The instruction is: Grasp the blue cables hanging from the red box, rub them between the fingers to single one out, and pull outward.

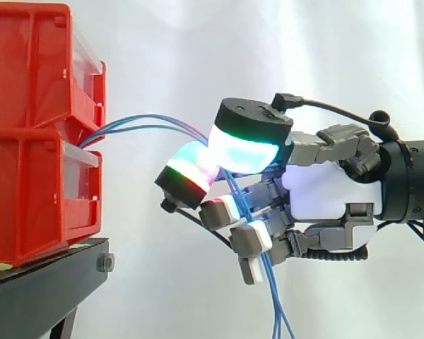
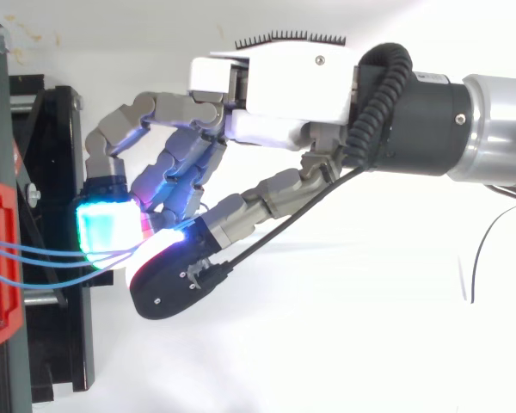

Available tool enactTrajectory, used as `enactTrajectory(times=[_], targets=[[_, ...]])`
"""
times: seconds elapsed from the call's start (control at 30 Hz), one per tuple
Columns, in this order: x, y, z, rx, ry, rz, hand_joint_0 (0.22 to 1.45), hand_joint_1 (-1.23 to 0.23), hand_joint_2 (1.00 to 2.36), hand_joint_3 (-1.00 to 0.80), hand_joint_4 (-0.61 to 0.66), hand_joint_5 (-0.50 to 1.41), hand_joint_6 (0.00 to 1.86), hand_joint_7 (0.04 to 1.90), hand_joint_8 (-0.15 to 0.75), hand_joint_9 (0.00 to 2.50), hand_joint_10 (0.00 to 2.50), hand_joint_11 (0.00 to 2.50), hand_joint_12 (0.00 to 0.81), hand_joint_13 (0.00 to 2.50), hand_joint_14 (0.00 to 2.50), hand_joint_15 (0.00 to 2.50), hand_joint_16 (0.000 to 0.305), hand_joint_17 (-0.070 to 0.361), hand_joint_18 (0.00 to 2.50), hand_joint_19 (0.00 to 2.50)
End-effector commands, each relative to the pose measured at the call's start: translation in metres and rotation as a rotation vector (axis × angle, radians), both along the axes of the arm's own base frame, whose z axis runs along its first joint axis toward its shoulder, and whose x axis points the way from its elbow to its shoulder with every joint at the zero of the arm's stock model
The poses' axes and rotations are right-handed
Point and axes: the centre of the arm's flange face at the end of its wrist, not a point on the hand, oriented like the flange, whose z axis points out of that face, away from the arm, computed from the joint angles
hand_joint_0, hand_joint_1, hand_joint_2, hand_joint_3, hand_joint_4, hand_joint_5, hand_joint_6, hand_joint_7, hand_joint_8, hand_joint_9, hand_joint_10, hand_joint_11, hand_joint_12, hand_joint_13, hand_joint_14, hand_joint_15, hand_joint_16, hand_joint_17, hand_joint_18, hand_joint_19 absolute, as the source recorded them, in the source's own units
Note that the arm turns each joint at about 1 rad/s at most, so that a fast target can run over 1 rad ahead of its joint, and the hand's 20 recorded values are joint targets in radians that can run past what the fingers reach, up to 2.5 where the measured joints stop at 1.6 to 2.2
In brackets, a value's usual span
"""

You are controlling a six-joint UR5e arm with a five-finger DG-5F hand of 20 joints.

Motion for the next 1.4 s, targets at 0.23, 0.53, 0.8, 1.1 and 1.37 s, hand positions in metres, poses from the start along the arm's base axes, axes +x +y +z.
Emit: enactTrajectory(times=[0.23, 0.53, 0.8, 1.1, 1.37], targets=[[0.0001, 0.0000, -0.0003, 0.000, 0.000, 0.000, 0.54, -0.74, 1.00, -0.49, 0.08, -0.16, 0.83, 1.11, 0.269, 0.94, 0.01, 1.14, 0.427, 1.05, 0.02, 0.80, 0.050, 0.113, 0.85, 0.85], [0.0000, 0.0000, -0.0004, 0.000, 0.002, 0.000, 0.54, -0.74, 1.00, -0.50, 0.08, -0.15, 0.81, 1.13, 0.272, 0.96, 0.01, 1.14, 0.429, 1.05, 0.02, 0.80, 0.050, 0.113, 0.86, 0.86], [-0.0002, 0.0003, 0.0008, 0.000, 0.000, 0.003, 0.59, -0.74, 1.01, -0.38, 0.06, -0.14, 0.81, 1.20, 0.263, 0.97, 0.01, 1.15, 0.417, 1.06, 0.02, 0.81, 0.048, 0.107, 0.86, 0.86], [-0.0009, 0.0001, 0.0026, 0.000, 0.002, 0.002, 0.60, -0.80, 1.01, -0.23, 0.05, -0.17, 0.84, 1.13, 0.273, 0.95, 0.01, 1.15, 0.419, 1.07, 0.02, 0.81, 0.049, 0.110, 0.87, 0.84], [-0.0016, -0.0013, 0.0022, 0.000, 0.006, -0.001, 0.62, -0.85, 1.02, -0.23, 0.07, -0.19, 0.85, 1.08, 0.264, 0.91, 0.01, 1.15, 0.410, 1.04, 0.02, 0.82, 0.048, 0.108, 0.85, 0.85]])
